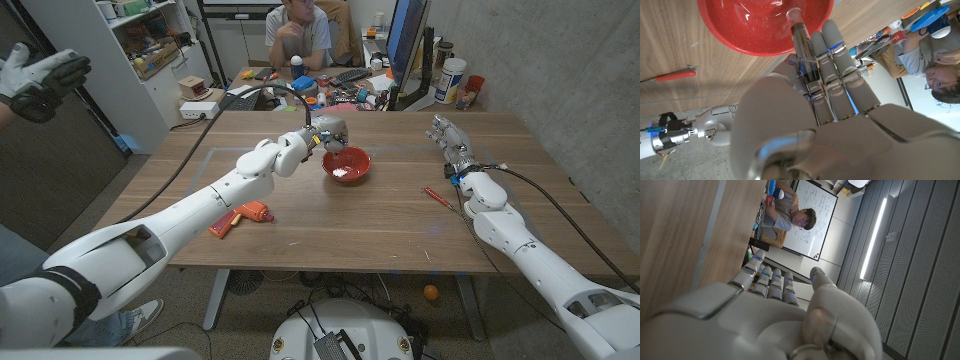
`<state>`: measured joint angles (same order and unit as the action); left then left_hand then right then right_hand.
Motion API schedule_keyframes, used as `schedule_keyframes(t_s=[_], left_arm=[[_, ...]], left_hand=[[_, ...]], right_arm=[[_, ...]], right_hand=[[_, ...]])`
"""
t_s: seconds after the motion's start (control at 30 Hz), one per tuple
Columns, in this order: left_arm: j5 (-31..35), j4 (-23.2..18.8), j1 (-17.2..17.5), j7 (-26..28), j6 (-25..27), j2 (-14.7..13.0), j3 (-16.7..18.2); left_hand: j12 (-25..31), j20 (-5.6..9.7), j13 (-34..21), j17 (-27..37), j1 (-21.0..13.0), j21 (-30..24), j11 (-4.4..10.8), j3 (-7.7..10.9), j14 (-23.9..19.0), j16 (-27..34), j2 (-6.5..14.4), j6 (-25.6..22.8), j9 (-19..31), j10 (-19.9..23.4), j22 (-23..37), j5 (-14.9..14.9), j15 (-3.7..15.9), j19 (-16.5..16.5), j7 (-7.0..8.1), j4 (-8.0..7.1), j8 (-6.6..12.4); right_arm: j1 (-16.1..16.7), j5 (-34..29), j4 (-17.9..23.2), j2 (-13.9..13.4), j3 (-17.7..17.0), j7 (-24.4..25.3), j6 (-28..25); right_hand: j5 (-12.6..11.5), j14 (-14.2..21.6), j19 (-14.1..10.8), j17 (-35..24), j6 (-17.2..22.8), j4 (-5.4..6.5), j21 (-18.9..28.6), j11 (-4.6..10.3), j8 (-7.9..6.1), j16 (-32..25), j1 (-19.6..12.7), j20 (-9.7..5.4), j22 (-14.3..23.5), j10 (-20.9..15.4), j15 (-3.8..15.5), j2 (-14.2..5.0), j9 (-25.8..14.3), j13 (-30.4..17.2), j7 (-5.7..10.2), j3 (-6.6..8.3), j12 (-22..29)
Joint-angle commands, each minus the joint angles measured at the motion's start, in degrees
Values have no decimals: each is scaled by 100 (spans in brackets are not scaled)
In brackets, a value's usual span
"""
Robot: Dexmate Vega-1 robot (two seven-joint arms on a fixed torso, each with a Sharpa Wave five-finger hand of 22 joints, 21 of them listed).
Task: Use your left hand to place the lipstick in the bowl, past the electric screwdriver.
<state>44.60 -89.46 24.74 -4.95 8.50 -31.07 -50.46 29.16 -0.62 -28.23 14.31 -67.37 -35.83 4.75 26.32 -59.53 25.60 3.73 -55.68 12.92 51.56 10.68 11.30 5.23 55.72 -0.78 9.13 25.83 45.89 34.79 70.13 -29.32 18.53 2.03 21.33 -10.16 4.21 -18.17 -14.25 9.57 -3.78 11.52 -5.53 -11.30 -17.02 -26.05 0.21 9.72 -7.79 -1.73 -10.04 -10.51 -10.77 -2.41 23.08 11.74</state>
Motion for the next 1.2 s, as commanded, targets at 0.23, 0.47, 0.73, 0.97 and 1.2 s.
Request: schedule_keyframes(t_s=[0.23,0.47,0.73,0.97,1.2], left_arm=[[-168,855,-284,575,-184,379,-452],[-235,966,-278,723,-234,402,-542],[-279,1081,-276,803,-283,426,-643],[-312,1127,-206,949,-286,373,-651],[-399,1261,-140,1169,-375,388,-651]], left_hand=[[-18,-23,-37,35,-21,-21,390,40,-317,-54,89,-115,7,408,-8,53,476,-94,136,-10,79],[-35,-31,-50,45,-14,-28,394,44,-314,-67,89,-110,6,415,-9,55,467,-114,138,-6,84],[-48,-30,-62,53,4,-37,402,44,-320,-76,91,-116,5,423,-10,56,469,-126,144,-10,92],[-68,-31,-63,56,7,-41,415,48,-325,-87,84,-111,3,429,-11,57,470,-146,154,-1,95],[-84,-31,-76,63,26,-54,413,47,-345,-91,89,-119,1,431,-12,58,476,-150,155,-8,104]], right_arm=[[-7,-3,-118,11,-38,5,143],[-12,27,-213,38,-56,-43,228],[-93,45,-407,99,-48,-152,355],[-109,59,-560,140,-62,-185,472],[-199,57,-742,217,-51,-284,647]], right_hand=[[11,62,-68,-33,67,-4,25,22,-22,-27,7,-22,22,-50,7,26,-27,-24,3,-24,19],[11,73,-69,-36,74,-3,23,20,-21,-30,9,-32,22,-59,14,22,-27,-24,14,-26,19],[11,87,-83,-40,88,-5,24,18,-20,-34,9,-26,22,-75,6,21,-27,-24,8,-29,21],[10,89,-91,-42,96,-7,24,16,-19,-33,7,-28,22,-84,10,20,-27,-25,8,-30,21],[9,102,-112,-45,97,-10,29,19,-15,-36,4,-38,21,-100,9,19,-27,-25,5,-31,23]])
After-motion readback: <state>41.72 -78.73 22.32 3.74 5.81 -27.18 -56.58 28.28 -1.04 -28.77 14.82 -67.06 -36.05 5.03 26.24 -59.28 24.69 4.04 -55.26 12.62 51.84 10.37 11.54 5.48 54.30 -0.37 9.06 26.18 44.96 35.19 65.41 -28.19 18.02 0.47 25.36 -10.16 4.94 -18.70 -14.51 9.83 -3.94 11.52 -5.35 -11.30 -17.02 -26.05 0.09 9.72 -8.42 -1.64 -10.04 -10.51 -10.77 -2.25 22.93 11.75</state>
